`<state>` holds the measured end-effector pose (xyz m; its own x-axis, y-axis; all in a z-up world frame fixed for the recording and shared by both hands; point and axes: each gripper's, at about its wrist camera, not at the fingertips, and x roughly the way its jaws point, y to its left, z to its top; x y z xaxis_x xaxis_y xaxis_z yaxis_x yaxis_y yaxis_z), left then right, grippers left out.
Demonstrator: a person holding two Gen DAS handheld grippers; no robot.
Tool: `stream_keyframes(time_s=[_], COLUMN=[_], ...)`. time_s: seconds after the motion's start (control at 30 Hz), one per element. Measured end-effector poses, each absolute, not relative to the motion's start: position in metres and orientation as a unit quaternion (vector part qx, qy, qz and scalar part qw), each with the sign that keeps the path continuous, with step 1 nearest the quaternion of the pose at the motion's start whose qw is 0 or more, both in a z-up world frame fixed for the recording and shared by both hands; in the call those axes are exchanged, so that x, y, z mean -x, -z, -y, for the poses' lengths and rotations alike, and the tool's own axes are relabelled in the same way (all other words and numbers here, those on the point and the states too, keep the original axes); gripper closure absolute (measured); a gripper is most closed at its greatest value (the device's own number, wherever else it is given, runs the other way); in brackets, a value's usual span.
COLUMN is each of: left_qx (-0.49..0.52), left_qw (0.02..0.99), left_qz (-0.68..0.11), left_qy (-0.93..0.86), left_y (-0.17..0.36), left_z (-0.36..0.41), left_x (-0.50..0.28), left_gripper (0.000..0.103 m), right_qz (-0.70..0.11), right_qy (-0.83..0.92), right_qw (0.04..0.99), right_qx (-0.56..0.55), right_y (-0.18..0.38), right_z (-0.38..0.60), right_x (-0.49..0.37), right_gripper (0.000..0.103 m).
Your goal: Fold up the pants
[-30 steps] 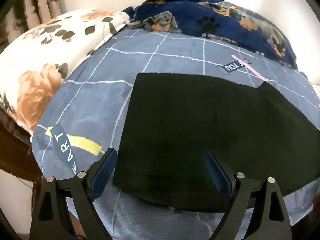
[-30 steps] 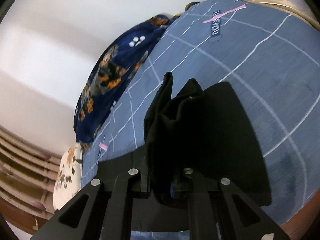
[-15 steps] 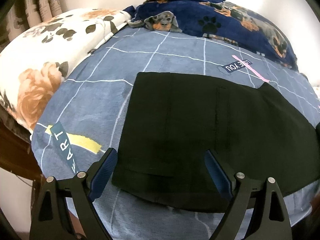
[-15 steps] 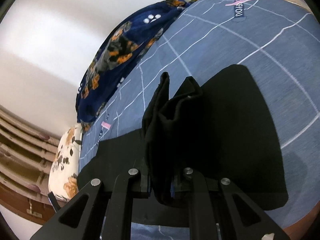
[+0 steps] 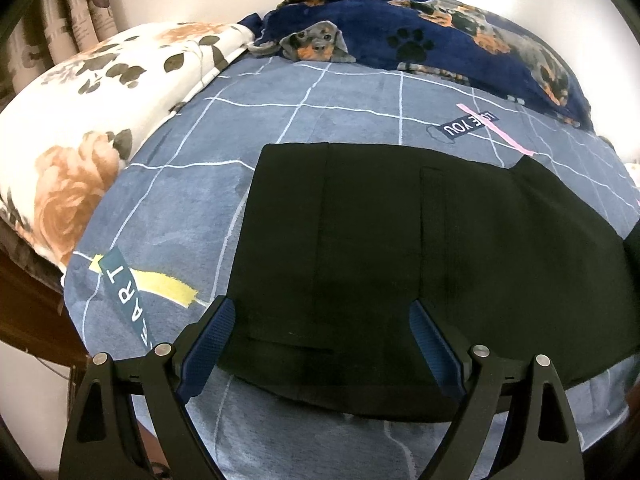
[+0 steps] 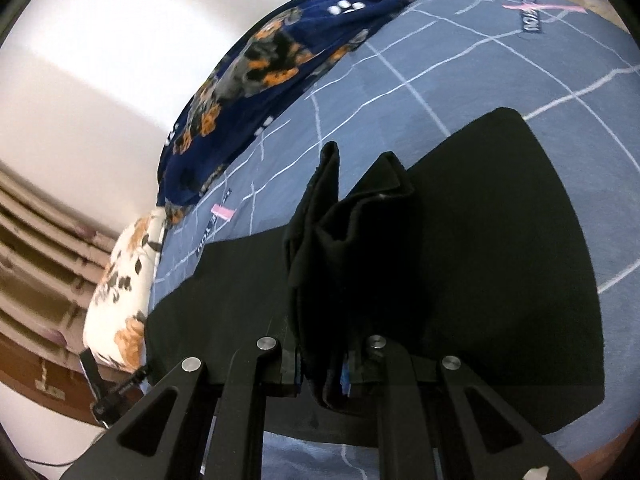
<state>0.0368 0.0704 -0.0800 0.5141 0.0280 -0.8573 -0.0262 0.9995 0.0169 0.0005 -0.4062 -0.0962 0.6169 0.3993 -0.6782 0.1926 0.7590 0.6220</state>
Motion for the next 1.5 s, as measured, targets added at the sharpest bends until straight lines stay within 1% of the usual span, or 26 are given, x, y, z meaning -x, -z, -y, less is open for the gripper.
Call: stream_keyframes(time_s=[0.17,0.6,1.5], left_qx=[-0.002,-0.024,-0.032], left_qw=[0.87,0.872,0.871], left_qz=[-0.493,-0.49,-0.49], left_qy=[-0.011,-0.005,-0.008], left_y=[0.08,0.081,0.083], left_z=[-0.069,-0.059,-0.056], left_x=[-0.036,-0.035,-0.035], left_gripper=[0.014,0.014,0.014], right_qz=[-0.445,-0.459,-0.465], right_qy=[-0.072,-0.094,-0.105], right_qw=[0.837,0.839,0.847], right_qx=[-0.312,-0.277,-0.235], right_y=[0.096,0.098,0.095], right_z=[0.386,0.353,0.32], right_x=[-0.004,-0.011,-0.016], right_gripper=[0.089,0.089,0.087])
